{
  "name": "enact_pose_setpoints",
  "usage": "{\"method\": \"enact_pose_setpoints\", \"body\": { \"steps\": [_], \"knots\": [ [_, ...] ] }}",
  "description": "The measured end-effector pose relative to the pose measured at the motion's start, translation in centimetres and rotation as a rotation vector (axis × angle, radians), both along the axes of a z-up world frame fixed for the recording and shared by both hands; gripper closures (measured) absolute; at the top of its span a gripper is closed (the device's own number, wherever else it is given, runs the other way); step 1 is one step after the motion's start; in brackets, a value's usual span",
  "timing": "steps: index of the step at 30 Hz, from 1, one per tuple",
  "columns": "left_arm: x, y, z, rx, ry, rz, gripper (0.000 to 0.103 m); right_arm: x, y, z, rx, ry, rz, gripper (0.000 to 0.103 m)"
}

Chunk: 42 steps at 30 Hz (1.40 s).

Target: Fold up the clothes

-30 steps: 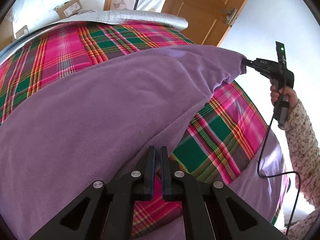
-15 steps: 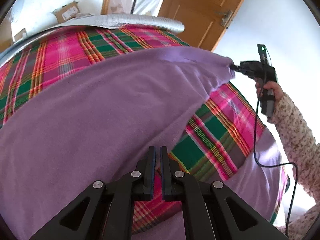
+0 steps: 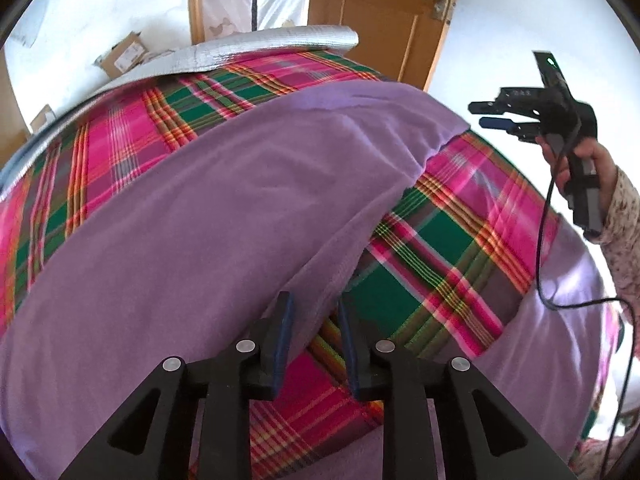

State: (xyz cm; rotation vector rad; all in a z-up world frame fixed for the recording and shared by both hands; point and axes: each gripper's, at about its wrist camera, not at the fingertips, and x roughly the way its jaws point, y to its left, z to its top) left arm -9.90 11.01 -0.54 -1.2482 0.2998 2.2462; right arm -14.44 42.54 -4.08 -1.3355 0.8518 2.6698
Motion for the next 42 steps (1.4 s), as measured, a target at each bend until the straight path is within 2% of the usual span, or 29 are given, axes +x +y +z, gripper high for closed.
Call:
{"method": "enact_pose_setpoints", "body": {
  "steps": [4,6,7,8,9,10,11,15,18,21,24,26,31,35,39,42],
  "knots": [
    [-0.1,0.0,-0.1,0.009,0.003,-0.005,0.079,-1.0,-0.4,-1.3,-0.013,-0.037,-0.014,0.068],
    [-0.1,-0.2,-0.1,0.027,-0.004,-0.008,0.083,-1.0,-0.7,-1.5,-0.014,-0.025,-0.010,0.076],
    [-0.1,-0.2,-0.1,0.037,-0.007,-0.010,0.090,-1.0,-1.0,-1.4,-0.007,-0.017,-0.008,0.080],
    [-0.1,-0.3,-0.1,0.046,-0.010,-0.012,0.092,-0.7,-1.2,-1.1,0.017,-0.014,-0.006,0.083],
    [-0.1,-0.4,-0.1,0.055,-0.013,-0.013,0.093,-0.5,-1.3,-0.8,0.041,-0.007,-0.003,0.091],
    [-0.1,-0.5,-0.1,0.064,-0.017,-0.015,0.098,-0.4,-1.4,-0.5,0.063,-0.001,-0.001,0.095],
    [-0.1,-0.6,0.0,0.079,-0.022,-0.015,0.100,-0.5,-1.3,-0.3,0.059,0.005,-0.002,0.096],
    [0.5,-1.2,0.2,0.191,-0.096,-0.065,0.101,0.9,-0.7,1.7,0.053,0.065,-0.041,0.097],
    [0.8,-1.5,-0.3,0.191,-0.126,-0.082,0.101,1.1,-0.4,2.1,0.083,0.067,-0.054,0.097],
    [1.0,-1.8,-0.4,0.226,-0.155,-0.091,0.101,0.9,-0.6,1.3,0.113,0.013,-0.069,0.097],
    [1.2,-2.4,0.5,0.256,-0.127,-0.079,0.101,0.6,-1.3,0.3,0.145,-0.032,-0.055,0.094],
    [1.3,-2.9,1.4,0.295,-0.115,-0.078,0.101,0.9,-1.6,0.7,0.174,-0.024,-0.065,0.092],
    [1.5,-5.8,3.7,0.350,-0.070,-0.005,0.099,2.4,-2.4,3.5,0.207,0.053,-0.054,0.090],
    [2.0,-8.9,5.1,0.382,-0.043,0.067,0.095,4.1,-4.7,7.1,0.208,0.133,0.045,0.090],
    [2.8,-13.8,5.9,0.423,-0.020,0.177,0.088,5.6,-10.1,9.7,0.192,0.169,0.279,0.089],
    [3.6,-17.5,5.2,0.427,-0.022,0.276,0.088,6.9,-16.7,8.7,0.155,0.117,0.526,0.088]
  ]
}}
